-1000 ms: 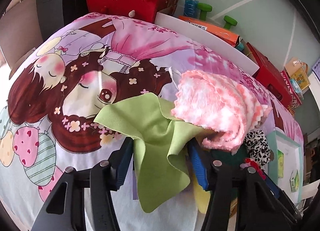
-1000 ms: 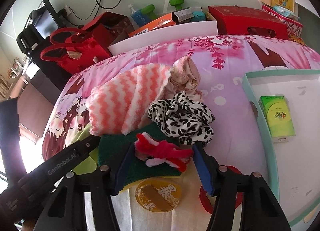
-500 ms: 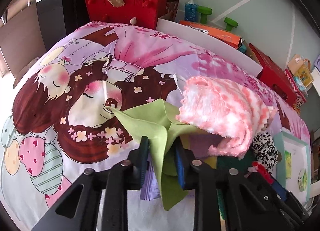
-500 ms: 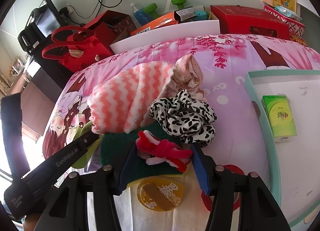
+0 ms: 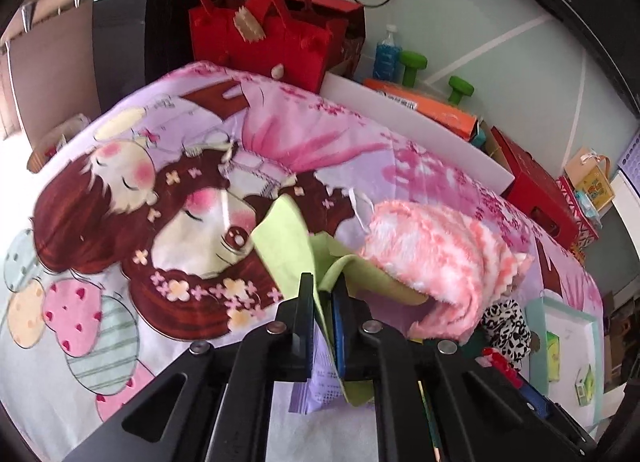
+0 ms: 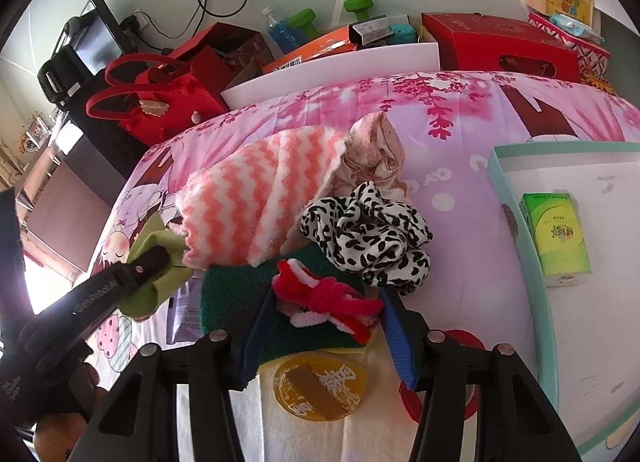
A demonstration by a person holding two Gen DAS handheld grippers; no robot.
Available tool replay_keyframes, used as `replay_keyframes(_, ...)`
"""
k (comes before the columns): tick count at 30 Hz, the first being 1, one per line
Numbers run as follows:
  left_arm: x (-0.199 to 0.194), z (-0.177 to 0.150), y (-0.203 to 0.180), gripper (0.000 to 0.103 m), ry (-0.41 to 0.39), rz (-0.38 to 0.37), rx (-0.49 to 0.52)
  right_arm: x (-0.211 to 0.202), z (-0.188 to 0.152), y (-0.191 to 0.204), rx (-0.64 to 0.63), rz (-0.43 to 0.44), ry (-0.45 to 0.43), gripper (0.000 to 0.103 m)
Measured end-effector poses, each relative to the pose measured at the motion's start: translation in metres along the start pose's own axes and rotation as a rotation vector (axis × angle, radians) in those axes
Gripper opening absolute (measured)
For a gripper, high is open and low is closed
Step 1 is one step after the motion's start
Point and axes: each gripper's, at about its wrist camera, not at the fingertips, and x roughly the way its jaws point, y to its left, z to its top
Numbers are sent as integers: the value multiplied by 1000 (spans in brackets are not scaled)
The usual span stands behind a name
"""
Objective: Organize soft objects
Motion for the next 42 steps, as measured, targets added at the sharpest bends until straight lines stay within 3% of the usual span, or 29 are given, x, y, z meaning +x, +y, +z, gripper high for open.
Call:
replay_keyframes(11,-15,5,2,4,-66,-28,-13,-3,0,3,-28,-13,-7,43)
replay_keyframes(27,8,-5,-6,4,23,-24,39,-3,0,3,-29,-8,-2,41)
replay_keyframes(31,16,-7,-13,15,43,-22,81,-3,0,3,-29,-8,-1,41)
replay_keyframes(33,19,-8,-15,32,50,-17,97,-3,1,3,-28,-8,-1,41)
replay_keyframes(42,34,-10,-18,32,67,-1,119,-2,0,4,-28,-8,-1,41)
